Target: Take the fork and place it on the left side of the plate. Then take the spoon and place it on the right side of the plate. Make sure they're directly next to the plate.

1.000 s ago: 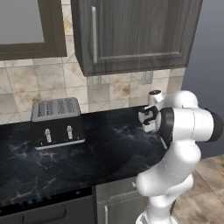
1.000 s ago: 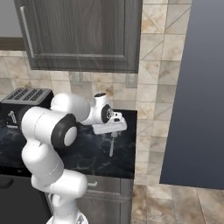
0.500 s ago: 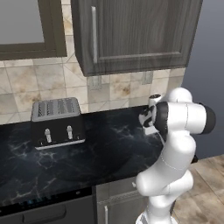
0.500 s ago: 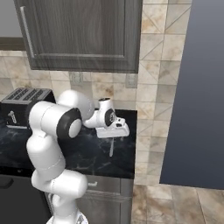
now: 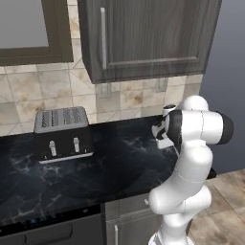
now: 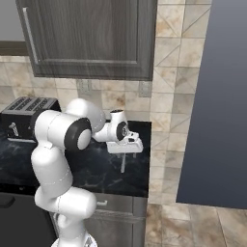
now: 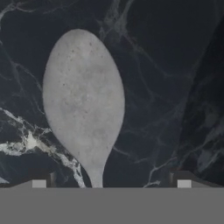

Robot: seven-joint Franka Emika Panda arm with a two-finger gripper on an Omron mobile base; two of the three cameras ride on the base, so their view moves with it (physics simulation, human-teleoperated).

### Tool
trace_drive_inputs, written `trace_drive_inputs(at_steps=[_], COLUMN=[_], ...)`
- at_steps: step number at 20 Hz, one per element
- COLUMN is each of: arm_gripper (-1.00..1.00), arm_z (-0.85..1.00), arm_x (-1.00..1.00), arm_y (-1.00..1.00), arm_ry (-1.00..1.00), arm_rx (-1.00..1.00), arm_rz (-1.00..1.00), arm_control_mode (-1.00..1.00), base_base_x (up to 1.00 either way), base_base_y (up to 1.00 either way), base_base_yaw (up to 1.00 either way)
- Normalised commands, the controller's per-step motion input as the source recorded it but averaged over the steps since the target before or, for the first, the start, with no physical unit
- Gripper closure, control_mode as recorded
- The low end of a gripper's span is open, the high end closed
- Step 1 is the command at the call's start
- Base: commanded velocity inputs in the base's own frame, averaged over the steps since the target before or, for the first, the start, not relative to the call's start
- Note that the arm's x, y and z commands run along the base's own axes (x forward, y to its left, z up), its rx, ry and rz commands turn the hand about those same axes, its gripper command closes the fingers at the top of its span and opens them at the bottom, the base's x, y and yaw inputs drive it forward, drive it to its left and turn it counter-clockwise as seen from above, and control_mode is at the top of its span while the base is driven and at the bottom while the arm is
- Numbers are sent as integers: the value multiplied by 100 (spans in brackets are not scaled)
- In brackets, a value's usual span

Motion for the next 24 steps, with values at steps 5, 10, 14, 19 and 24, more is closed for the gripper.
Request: trace_drive_inputs(at_steps=[5, 10, 14, 19, 24], arm_gripper=[100, 100, 100, 100, 100], arm_z=[-40, -40, -53, -57, -46], arm_x=[0, -8, -23, -15, -23], arm_y=[0, 0, -8, -11, -21], arm_ry=[0, 0, -3, -2, -5], arm_rx=[0, 1, 13, 15, 16], arm_rz=[-5, -5, 0, 0, 0], arm_control_mode=[-100, -100, -100, -100, -100], base_base_x=[0, 0, 0, 0, 0], base_base_y=[0, 0, 0, 0, 0], base_base_yaw=[0, 0, 0, 0, 0])
